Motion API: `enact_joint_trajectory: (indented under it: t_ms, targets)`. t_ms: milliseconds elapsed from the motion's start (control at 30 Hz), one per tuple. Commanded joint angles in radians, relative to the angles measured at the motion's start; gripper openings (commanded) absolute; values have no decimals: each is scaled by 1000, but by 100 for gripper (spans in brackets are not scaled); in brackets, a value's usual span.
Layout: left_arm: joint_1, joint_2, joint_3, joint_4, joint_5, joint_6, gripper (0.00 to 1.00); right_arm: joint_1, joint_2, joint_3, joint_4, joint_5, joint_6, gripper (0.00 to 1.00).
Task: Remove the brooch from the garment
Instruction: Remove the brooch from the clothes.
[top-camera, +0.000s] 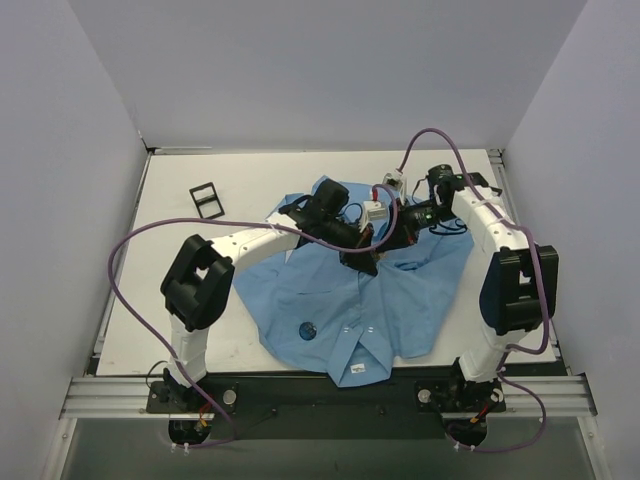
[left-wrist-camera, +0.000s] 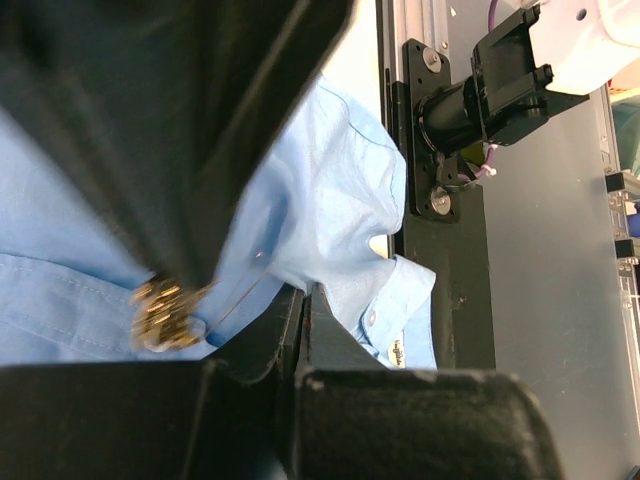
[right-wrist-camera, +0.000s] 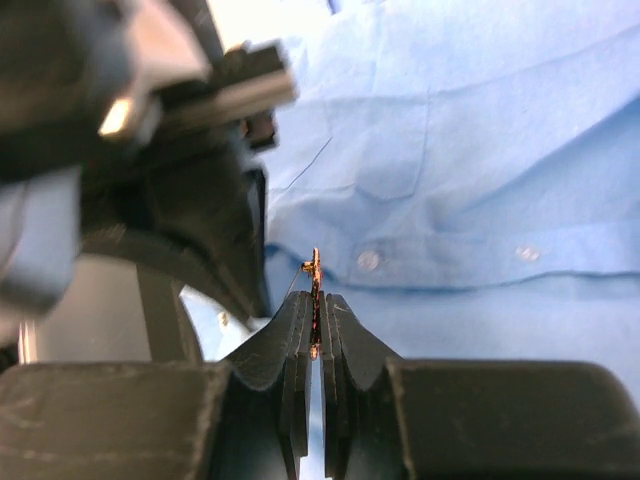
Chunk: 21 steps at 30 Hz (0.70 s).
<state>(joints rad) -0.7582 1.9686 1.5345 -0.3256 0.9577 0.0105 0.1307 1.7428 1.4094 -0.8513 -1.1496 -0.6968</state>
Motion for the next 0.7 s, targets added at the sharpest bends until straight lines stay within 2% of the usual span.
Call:
enact_joint_trajectory:
  t_ms: [0, 133, 233, 367, 467, 667]
  targets:
    - [-15, 9, 49, 7, 29, -6, 0, 20, 6, -12, 139, 14, 100, 0]
    - [-15, 10, 55, -6, 16, 3, 0, 24, 4, -29, 237, 47, 186, 0]
    - [-15, 10, 65, -45, -49, 40, 0, 11, -8, -38, 308, 82, 236, 0]
    - [-1, 1, 98, -108, -248, 164, 0, -38, -31, -14, 337, 123, 316, 0]
    - [39, 9, 122, -124, -341, 232, 0, -94, -58, -3, 336, 116, 344, 0]
    - [80, 153, 337, -259, -433, 315, 0, -167, -164, -52, 334, 120, 378, 0]
